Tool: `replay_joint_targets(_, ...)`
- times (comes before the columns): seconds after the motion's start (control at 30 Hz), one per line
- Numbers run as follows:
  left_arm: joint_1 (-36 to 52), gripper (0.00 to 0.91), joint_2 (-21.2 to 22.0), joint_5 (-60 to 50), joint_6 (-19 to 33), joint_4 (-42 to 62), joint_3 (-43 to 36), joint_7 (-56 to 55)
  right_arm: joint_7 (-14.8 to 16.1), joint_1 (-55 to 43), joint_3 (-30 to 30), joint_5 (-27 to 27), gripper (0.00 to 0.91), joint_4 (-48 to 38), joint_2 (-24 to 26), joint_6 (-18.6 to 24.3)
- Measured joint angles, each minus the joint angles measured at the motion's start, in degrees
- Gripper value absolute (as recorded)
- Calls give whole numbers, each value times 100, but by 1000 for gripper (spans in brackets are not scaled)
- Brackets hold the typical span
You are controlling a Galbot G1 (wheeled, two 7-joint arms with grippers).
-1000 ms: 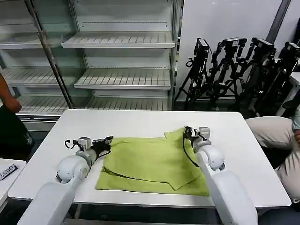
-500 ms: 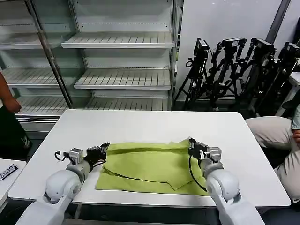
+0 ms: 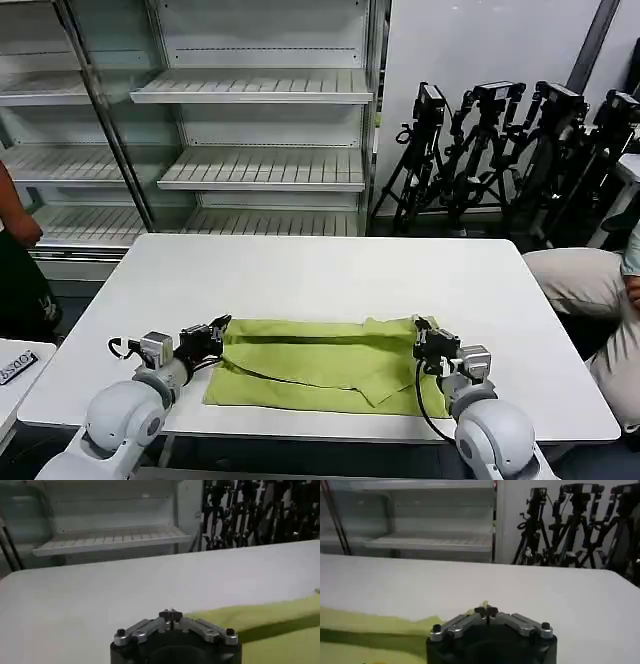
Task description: Fold and organize the clothes.
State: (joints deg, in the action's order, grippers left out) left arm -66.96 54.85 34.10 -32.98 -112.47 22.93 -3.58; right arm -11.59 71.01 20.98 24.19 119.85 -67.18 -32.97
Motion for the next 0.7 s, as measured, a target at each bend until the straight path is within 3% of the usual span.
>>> replay_joint_targets(0.03,-36,816,-15,-9,0,-22,7,16,18,34,0,-19,907,19,7,0)
replay_joint_targets(0.07,-80,907,-23,-20,-1,-48,10,44,29,61,0,-36,907,35,14,0)
replay_joint_targets(0.43,-541,907,-10,0,-6,-441,235,24,217,425,230,-224,907,294,86,102)
replay_joint_targets(0.7,-705,907,187,282,-13,-606,35,-938,348,713,331,-358,907,461,40,206)
